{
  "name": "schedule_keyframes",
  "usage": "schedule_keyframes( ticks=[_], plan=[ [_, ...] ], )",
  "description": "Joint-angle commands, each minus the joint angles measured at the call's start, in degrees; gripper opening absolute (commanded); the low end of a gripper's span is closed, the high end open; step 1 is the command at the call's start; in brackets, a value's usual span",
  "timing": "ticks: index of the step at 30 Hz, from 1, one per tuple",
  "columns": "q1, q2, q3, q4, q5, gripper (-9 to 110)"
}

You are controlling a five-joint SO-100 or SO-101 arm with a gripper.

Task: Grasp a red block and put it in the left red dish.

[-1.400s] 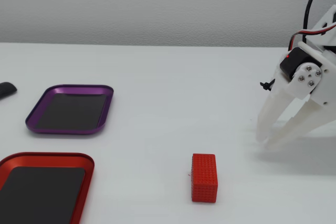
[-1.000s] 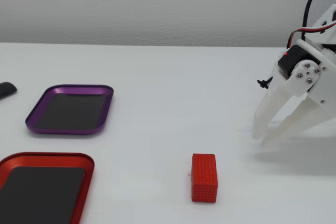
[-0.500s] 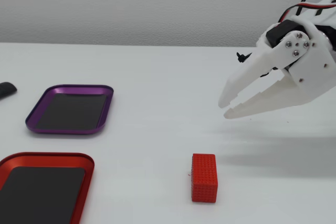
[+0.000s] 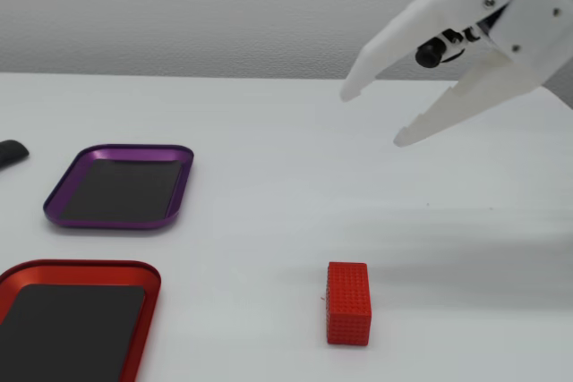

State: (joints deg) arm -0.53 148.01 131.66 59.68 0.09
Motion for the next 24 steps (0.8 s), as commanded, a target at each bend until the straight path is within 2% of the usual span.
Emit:
schedule_keyframes(
  ticks=[1, 6, 10, 19, 24],
  plan=[
    [-3.16, -14.33, -14.24, 4.39, 2.9, 18],
    [-10.2, -34.89, -29.71, 11.87, 10.99, 29],
    [-14.85, -44.3, -34.8, 14.15, 14.59, 32],
    [-18.54, -49.66, -28.56, 12.92, 18.37, 32],
    [-17.93, -49.75, -21.62, 3.96, 17.49, 32]
  ],
)
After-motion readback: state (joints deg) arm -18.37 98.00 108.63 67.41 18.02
